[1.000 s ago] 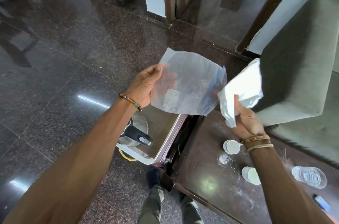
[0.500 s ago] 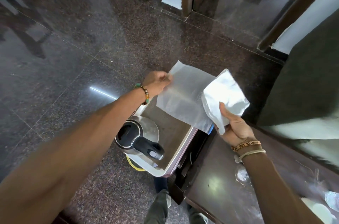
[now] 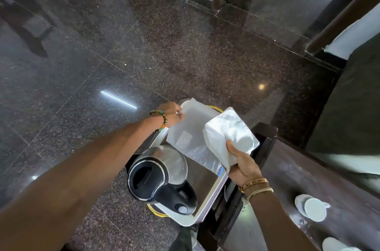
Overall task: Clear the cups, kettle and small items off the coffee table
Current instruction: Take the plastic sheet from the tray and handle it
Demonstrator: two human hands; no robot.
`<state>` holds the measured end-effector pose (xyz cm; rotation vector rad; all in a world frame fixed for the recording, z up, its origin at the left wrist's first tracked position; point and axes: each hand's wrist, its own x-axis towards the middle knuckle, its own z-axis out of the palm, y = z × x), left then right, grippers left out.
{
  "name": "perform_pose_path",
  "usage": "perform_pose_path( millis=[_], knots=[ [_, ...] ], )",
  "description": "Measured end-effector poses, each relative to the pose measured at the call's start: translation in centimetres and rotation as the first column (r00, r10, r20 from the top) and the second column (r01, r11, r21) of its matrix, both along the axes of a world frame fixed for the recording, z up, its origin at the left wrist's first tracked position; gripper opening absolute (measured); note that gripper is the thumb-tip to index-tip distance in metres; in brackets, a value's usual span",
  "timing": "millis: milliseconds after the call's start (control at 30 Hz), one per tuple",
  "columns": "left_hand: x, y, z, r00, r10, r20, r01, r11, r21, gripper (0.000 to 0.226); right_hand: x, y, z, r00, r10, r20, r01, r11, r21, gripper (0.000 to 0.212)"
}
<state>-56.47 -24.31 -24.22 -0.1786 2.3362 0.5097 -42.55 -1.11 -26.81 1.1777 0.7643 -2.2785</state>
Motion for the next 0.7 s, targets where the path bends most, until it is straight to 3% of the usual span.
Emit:
perform_pose_path(
  millis=[267, 433, 700],
  knots=[
    [0.0, -0.9, -3.4, 0.995, -0.073, -0.063, 0.067, 0.994, -0.085, 0.032, 0.8, 0.0, -2.3, 0.999, 0.005, 0.044, -0.01, 0.993, 0.119, 0.052],
    [-0.1, -1.1, -3.8, 0.988, -0.112, -0.107, 0.099, 0.988, -0.119, 0.017, 0.4, 0.6, -1.8, 1.0, 0.0, 0.028, -0.005, 0.986, 0.169, 0.049],
    [0.8, -0.6, -3.1, 0.957, -0.178, -0.231, 0.122, 0.964, -0.237, 0.045, 0.4, 1.3, -1.1, 0.993, -0.114, -0.043, 0.121, 0.966, 0.23, 0.038]
  ],
)
